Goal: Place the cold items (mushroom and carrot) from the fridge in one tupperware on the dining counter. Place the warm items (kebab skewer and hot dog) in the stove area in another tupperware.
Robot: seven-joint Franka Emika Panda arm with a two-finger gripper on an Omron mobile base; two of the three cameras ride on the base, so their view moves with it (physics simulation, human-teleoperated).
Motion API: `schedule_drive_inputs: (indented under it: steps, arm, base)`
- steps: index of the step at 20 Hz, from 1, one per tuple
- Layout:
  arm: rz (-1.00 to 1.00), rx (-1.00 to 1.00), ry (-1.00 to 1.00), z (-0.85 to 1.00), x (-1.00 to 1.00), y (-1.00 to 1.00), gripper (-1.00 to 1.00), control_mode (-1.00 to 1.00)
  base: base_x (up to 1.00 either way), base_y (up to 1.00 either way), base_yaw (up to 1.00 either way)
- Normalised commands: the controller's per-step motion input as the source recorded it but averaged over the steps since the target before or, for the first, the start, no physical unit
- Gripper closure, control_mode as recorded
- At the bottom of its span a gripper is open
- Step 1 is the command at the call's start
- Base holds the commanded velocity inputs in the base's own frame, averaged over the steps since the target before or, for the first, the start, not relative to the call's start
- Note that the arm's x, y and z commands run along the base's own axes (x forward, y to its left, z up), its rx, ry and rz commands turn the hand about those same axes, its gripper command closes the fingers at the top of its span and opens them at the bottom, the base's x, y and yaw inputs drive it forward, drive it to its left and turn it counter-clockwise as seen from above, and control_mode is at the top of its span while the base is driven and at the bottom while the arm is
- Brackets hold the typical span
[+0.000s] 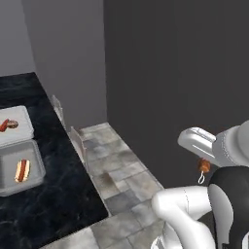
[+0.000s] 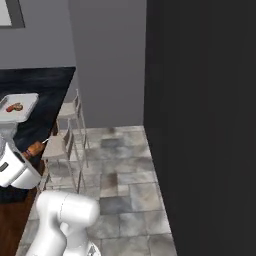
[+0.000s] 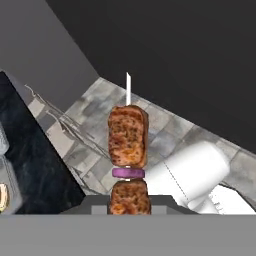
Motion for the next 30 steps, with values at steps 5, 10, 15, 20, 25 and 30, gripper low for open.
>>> schedule_drive_inputs:
  steps: [5,10,15,20,25,30]
  arm:
    - [0.0,0.0,0.0,0.0,0.0,0.0,1.0,1.0]
    - [0.0,0.0,0.0,0.0,0.0,0.0,1.0,1.0]
    - [0.0,0.0,0.0,0.0,0.0,0.0,1.0,1.0]
    - [0.0,0.0,0.0,0.0,0.0,0.0,1.0,1.0]
    - [0.0,0.0,0.0,0.0,0.0,0.0,1.0,1.0]
    - [0.0,0.0,0.0,0.0,0.0,0.0,1.0,1.0]
  base:
    - [1.0,-0.37,0.64]
    - [0.94,-0.49,0.63]
    - [0.6,-0.5,0.81]
    - [0.44,-0.15,0.99]
    - [0.65,-0.25,0.95]
    - [0.81,-0.51,0.65]
